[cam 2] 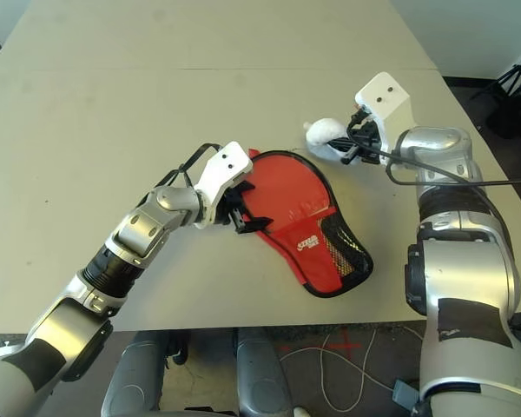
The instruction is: Store the ping-pong paddle in its case and zip it.
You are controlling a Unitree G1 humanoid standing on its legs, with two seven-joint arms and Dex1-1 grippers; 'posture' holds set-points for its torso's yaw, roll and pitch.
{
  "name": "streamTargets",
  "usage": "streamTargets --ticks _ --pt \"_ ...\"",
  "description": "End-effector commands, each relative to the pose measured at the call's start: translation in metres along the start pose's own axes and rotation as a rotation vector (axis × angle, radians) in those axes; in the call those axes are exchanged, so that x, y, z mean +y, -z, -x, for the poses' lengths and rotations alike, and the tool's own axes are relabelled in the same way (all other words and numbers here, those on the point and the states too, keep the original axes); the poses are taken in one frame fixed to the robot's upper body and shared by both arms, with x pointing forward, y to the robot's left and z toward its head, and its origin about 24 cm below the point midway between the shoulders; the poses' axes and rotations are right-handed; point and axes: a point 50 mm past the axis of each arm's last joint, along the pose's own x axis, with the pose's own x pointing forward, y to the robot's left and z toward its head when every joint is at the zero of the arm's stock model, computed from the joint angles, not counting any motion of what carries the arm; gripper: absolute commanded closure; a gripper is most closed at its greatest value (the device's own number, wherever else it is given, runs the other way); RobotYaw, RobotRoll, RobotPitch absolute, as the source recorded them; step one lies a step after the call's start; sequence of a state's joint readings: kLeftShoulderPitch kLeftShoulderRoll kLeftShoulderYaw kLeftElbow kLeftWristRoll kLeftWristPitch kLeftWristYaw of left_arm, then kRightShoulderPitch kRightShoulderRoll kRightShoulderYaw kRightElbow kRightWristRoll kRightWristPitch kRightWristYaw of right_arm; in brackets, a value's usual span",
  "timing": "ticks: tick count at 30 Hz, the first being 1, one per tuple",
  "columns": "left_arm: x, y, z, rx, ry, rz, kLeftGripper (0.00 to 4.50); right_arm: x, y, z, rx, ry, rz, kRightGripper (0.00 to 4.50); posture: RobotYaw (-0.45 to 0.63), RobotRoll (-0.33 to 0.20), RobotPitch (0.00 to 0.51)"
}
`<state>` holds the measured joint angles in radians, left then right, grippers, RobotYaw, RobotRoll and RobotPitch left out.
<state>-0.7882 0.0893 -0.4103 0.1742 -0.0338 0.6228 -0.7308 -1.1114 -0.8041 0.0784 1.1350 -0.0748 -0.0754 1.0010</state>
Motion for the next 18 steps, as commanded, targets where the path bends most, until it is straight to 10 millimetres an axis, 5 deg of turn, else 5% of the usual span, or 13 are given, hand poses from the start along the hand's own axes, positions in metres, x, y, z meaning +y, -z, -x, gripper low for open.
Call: streamTargets --ticks 1,18 --pt "-0.007 0.015 -0.005 0.055 0.033 0.044 0.0 -0.009 0.015 0.019 0.041 0.043 -0.037 4.22 -0.18 0.0 0.293" --pt "-0.007 0.002 -0.008 -0.01 0.05 -0.009 0.0 -0.007 0.022 0.024 0.026 0.038 -0.085 4.22 -0.19 0.0 0.293"
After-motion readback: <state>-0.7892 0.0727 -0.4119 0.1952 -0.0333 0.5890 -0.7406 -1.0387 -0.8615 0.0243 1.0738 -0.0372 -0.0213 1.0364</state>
